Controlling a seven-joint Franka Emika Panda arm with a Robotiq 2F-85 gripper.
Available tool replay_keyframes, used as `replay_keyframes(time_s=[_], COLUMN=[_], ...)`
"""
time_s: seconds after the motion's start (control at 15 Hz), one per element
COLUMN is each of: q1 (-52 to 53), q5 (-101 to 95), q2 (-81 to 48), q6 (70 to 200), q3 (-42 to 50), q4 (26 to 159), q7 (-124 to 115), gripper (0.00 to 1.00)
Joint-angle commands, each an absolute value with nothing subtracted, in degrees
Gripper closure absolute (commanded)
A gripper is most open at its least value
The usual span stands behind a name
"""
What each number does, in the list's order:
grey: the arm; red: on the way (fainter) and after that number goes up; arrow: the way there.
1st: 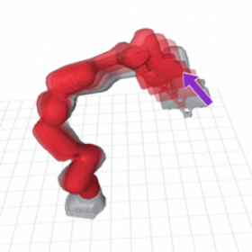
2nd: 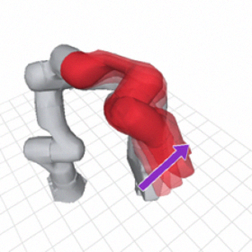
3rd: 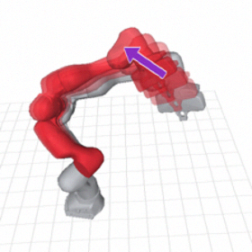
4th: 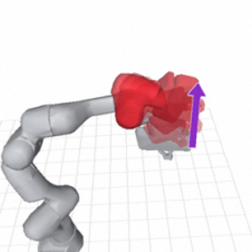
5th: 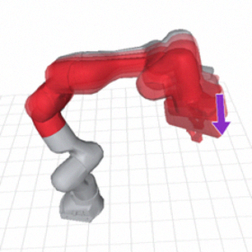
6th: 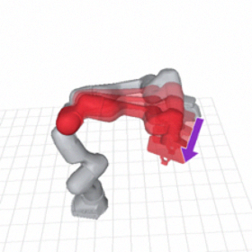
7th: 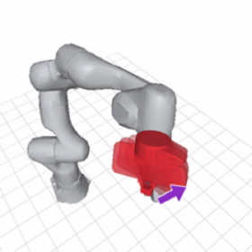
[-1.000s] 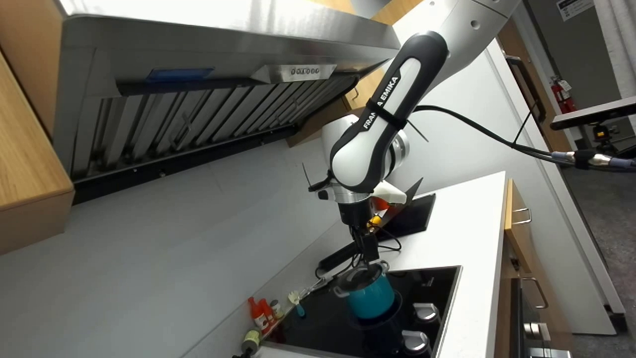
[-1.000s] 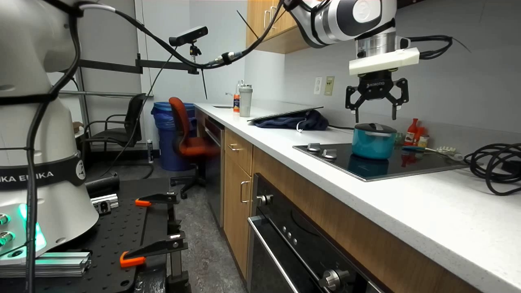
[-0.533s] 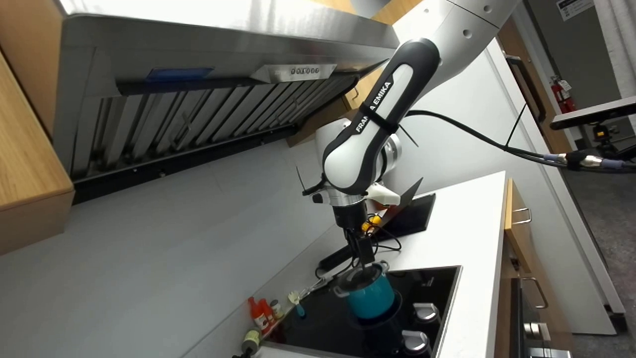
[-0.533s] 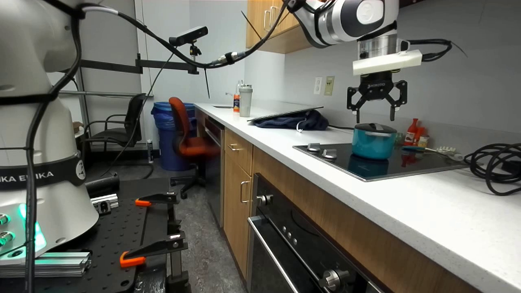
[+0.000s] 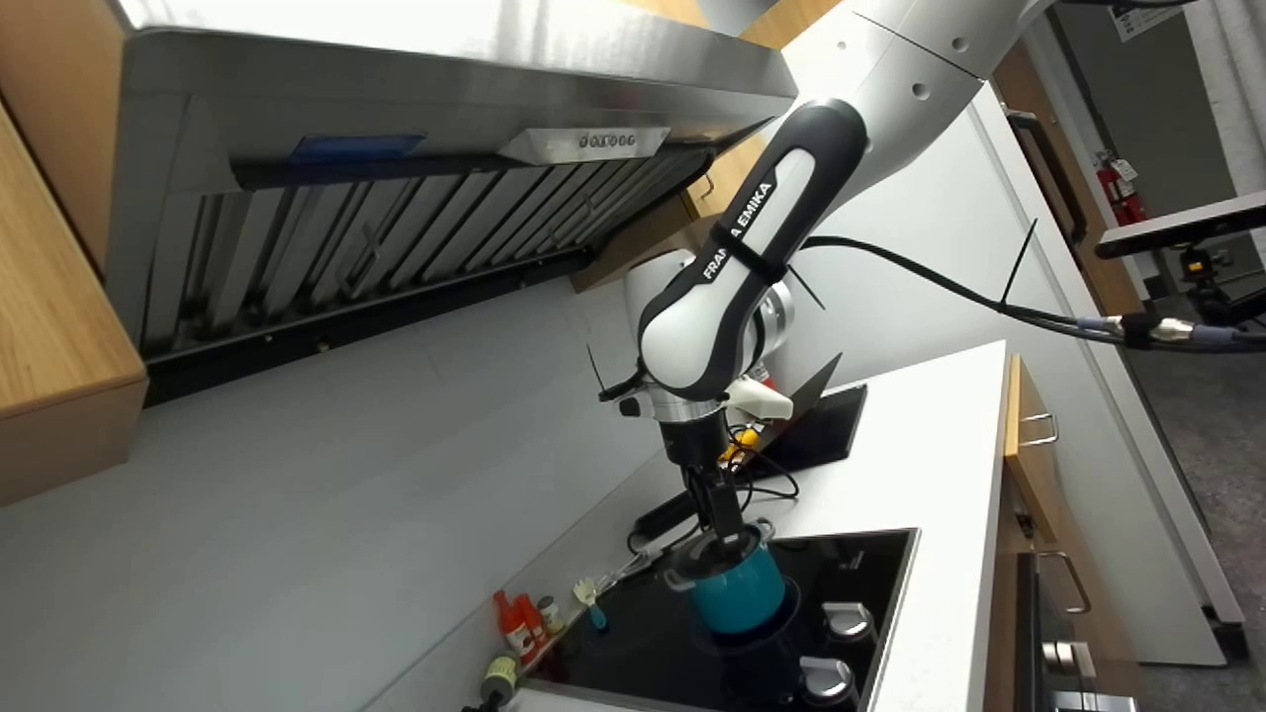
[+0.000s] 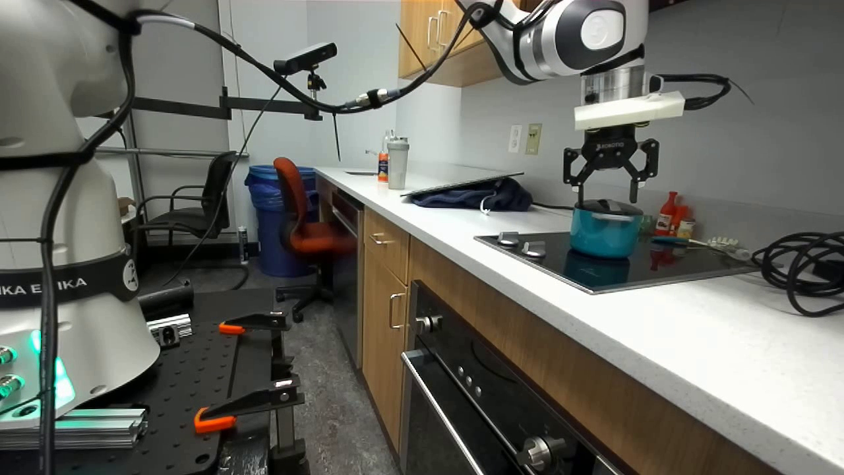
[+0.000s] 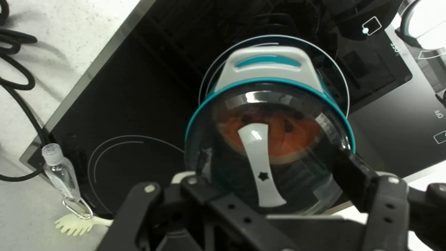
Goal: Remove the lid from the blue pot
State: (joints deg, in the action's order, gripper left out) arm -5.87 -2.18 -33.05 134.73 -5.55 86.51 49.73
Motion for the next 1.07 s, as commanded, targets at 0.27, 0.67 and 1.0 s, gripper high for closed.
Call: replay_keyframes(time_s=[0.27,0.67,1.0], q1=[-6.4,-6.3,-6.3], q5=[-1.5,-1.5,-1.6], q2=[-35.5,-35.8,-34.9], q6=[132.6,132.3,132.7], q3=[-6.4,-6.2,-6.3], q4=[82.5,81.4,82.1], q7=[52.0,51.9,51.8], gripper=[0.63,1.0,0.96])
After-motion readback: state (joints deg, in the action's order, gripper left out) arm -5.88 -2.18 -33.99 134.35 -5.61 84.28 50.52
